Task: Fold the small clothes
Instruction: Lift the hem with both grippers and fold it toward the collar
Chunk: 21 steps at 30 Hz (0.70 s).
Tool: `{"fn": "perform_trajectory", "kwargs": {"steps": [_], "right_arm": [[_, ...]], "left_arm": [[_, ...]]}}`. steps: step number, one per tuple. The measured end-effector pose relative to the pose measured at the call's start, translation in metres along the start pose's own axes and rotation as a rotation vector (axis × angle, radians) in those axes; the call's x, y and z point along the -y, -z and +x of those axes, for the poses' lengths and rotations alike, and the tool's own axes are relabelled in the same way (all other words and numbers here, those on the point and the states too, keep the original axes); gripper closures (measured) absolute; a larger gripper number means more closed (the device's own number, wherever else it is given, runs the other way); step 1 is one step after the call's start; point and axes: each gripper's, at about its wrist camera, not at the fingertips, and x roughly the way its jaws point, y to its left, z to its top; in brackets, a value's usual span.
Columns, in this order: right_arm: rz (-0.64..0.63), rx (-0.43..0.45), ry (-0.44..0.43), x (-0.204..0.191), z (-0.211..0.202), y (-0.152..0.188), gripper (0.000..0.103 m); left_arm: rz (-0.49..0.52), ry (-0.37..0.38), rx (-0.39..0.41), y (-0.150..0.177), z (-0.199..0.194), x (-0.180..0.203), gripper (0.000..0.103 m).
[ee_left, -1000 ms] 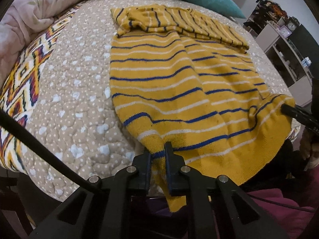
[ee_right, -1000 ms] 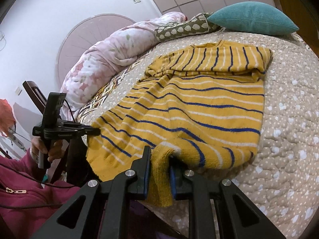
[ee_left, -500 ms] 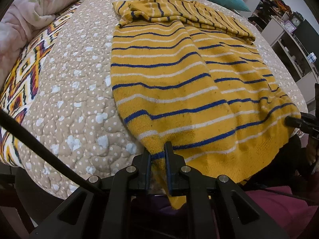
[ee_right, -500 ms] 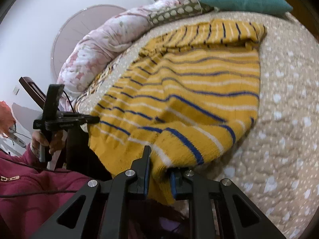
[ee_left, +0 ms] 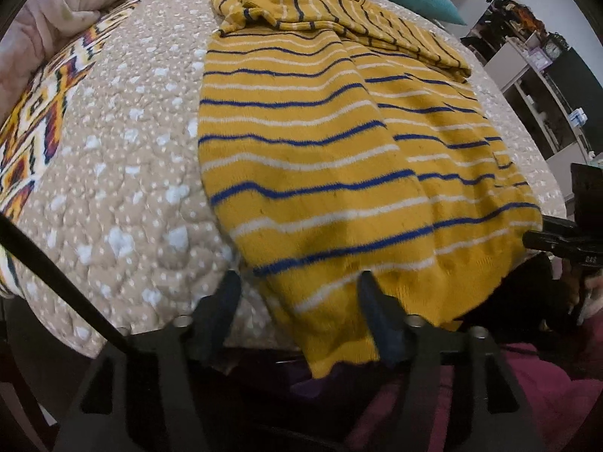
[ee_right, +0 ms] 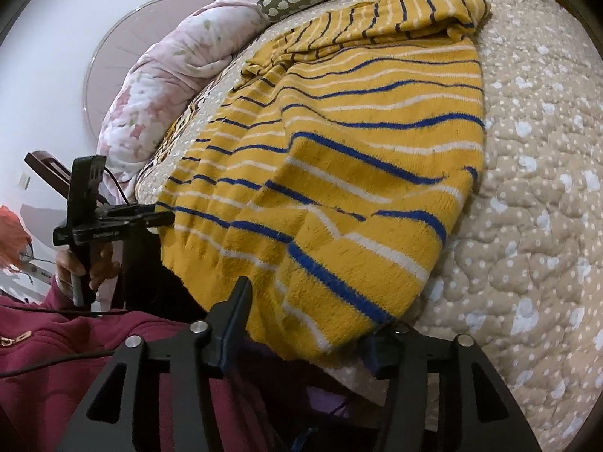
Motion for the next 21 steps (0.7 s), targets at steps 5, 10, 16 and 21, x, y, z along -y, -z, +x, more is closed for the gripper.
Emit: {"fn": "perform_trajectory", "kwargs": {"steps": [5, 10, 16, 21], "right_arm": [[-0.011, -0.006, -0.007, 0.000, -0.002, 0.004, 0.042], [-0.058, 0.013, 0.001, -0.009, 0.000, 0.008, 0.070], [-0.105, 0.118, -0.026, -0.020, -0.018, -0.001, 0.087], [-0.116, 0.209, -0.053, -0.025, -0.037, -0.023, 0.087]], "left_arm": [[0.016, -0.023, 0.004, 0.006, 0.004, 0.002, 0.033], [0.043, -0.072, 0.007, 0.002, 0.012, 0.011, 0.064], [-0.040, 0.021, 0.083, -0.016, -0.016, -0.002, 0.096], [-0.075, 0.048, 0.188, -0.050, -0.044, -0.013, 0.096]]}}
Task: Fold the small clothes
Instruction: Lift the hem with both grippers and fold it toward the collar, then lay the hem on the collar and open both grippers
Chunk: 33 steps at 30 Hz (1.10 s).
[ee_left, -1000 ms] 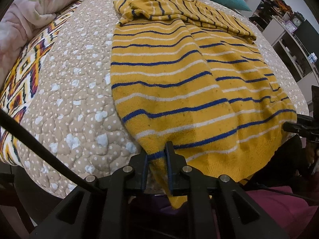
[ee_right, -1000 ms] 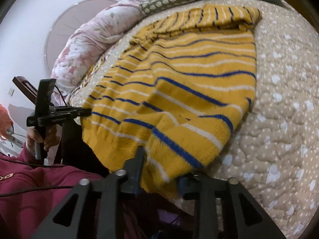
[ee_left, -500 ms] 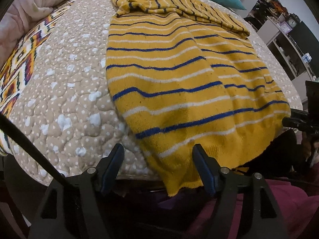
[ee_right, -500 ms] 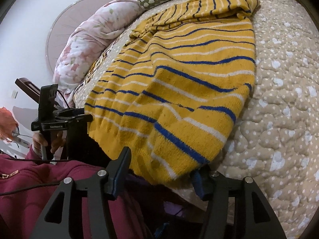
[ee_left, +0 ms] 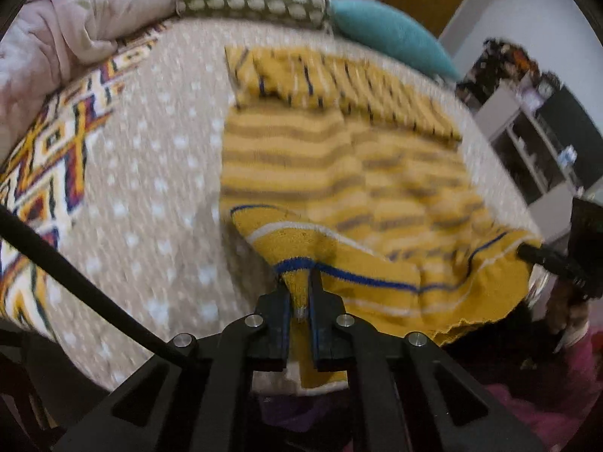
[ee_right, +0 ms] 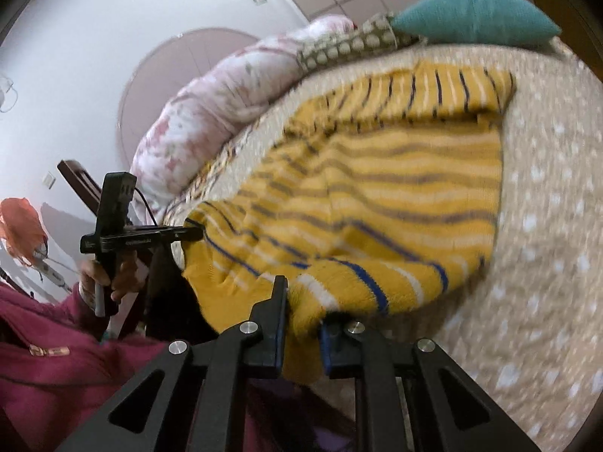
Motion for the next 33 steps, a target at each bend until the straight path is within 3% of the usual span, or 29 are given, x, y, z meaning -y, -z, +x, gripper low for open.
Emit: {"fn": "perform_trajectory", "kwargs": {"steps": [8, 16, 23, 33], "right_arm": [[-0.003, 0.168, 0.079, 0.018, -0.001, -0.065, 0.087], [0.034, 0.299, 0.151, 0.055, 0.010, -0.151, 0.092], [0.080, 0.331, 0.235, 0.092, 0.037, -0.213, 0.093], [0.186, 0.311, 0.325, 0.160, 0.083, -0.261, 0.093]], "left_arm": [[-0.033, 0.001, 0.152, -0.081, -0.010, -0.002, 0.096], [-0.067, -0.030, 0.202, -0.169, 0.023, -0.004, 0.096], [-0.113, -0.051, 0.172, -0.233, 0.072, -0.015, 0.096], [-0.206, -0.064, 0.097, -0.280, 0.147, -0.045, 0.095]]}}
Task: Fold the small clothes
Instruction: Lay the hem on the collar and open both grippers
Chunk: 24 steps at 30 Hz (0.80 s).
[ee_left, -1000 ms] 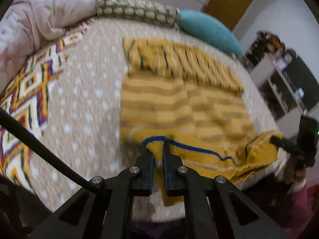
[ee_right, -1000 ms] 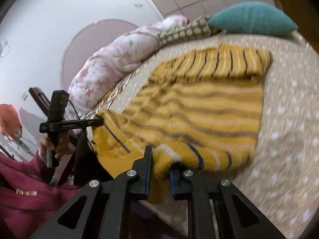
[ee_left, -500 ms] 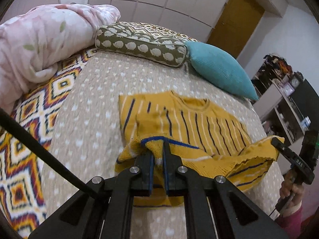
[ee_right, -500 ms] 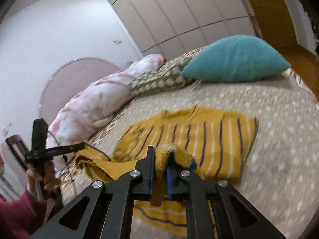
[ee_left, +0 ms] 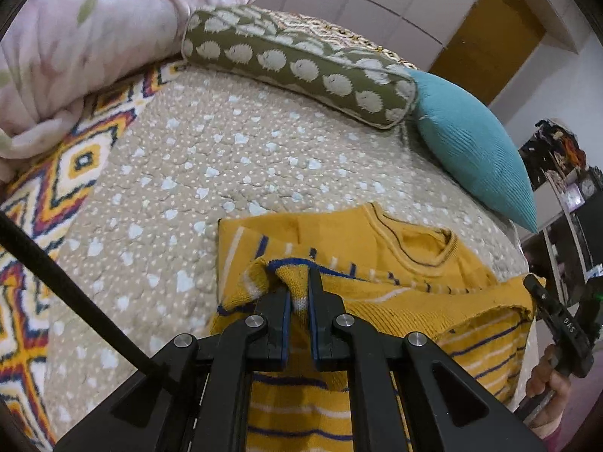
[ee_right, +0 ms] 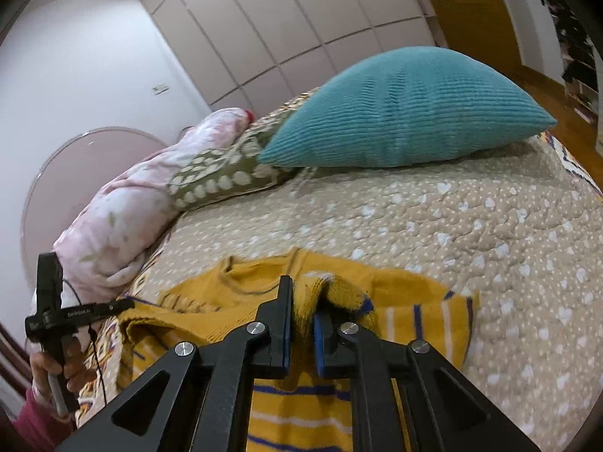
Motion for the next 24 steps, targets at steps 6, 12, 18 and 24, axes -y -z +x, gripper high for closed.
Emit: {"fn": "perform_trajectory", "kwargs": {"steps": [6, 12, 18, 24], "right_arm": [[0.042, -0.077, 0.040, 0.020, 0.028, -0.002, 0.067], [0.043, 0.007, 0.009, 0.022, -0.021, -0.001, 0.042], [-0.195, -0.125, 0.018, -0.027, -0.005, 0.022, 0.043], [-0.239, -0.181, 0.127, -0.030, 0.050, 0.018, 0.043]], "left_arm": [[-0.090, 0.128, -0.051, -0.002, 0.012, -0.019, 0.060], [-0.089, 0.129, 0.043, 0.000, -0.025, -0.027, 0.021], [0.087, 0.105, -0.020, 0.022, -0.020, 0.007, 0.021], [0.263, -0.059, -0.153, 0.039, 0.030, 0.037, 0.021]]}}
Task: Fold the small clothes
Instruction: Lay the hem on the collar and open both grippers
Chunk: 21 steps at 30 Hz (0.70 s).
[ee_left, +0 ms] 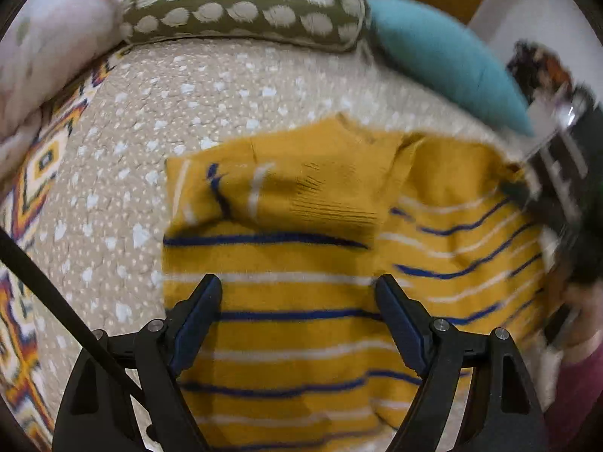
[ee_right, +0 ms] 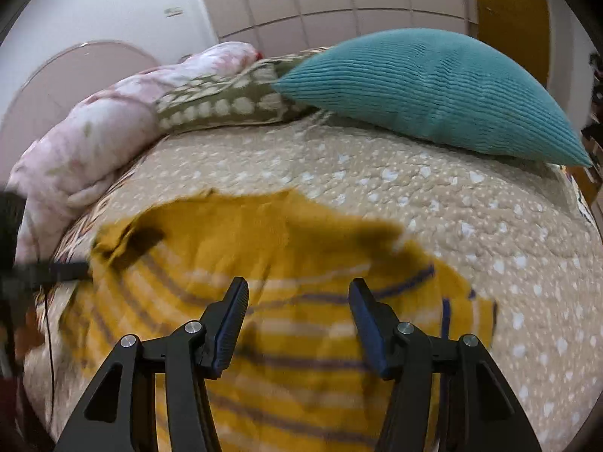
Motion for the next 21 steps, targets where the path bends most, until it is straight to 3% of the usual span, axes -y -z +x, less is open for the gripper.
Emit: {"fn": "perform_trajectory", "kwargs": {"steps": [3, 5, 7, 9, 12, 17, 21], "right_arm": [[0.078, 0.039, 0.030, 0.019, 0.015, -0.017, 0.043], [0.160, 0.055, 0.028, 0.035, 0.025, -0.027, 0.043], [0.216, 0.061, 0.078, 0.044, 0.037, -0.034, 0.041], [0.254, 0.041, 0.076, 0.053, 0.046, -0.035, 0.041], [0.285, 0.023, 0.064, 0.059, 0.043, -0.032, 0.041], [0.198, 0.071, 0.008, 0.049, -0.021, -0.009, 0.033], [0.109, 0.045, 0.056, 0.045, -0.065, 0.029, 0.030]], "left_arm": [[-0.036, -0.044, 0.036, -0.024, 0.008, -0.007, 0.021], [-0.173, 0.002, 0.036, -0.044, 0.015, -0.031, 0.021], [-0.337, 0.056, 0.028, -0.057, 0.024, -0.057, 0.021], [-0.398, 0.021, 0.015, -0.060, 0.029, -0.070, 0.021], [-0.381, 0.018, 0.020, -0.050, 0.023, -0.074, 0.021], [-0.276, 0.064, 0.012, -0.006, -0.007, -0.071, 0.021], [-0.230, 0.090, 0.024, 0.034, -0.027, -0.069, 0.021]]}}
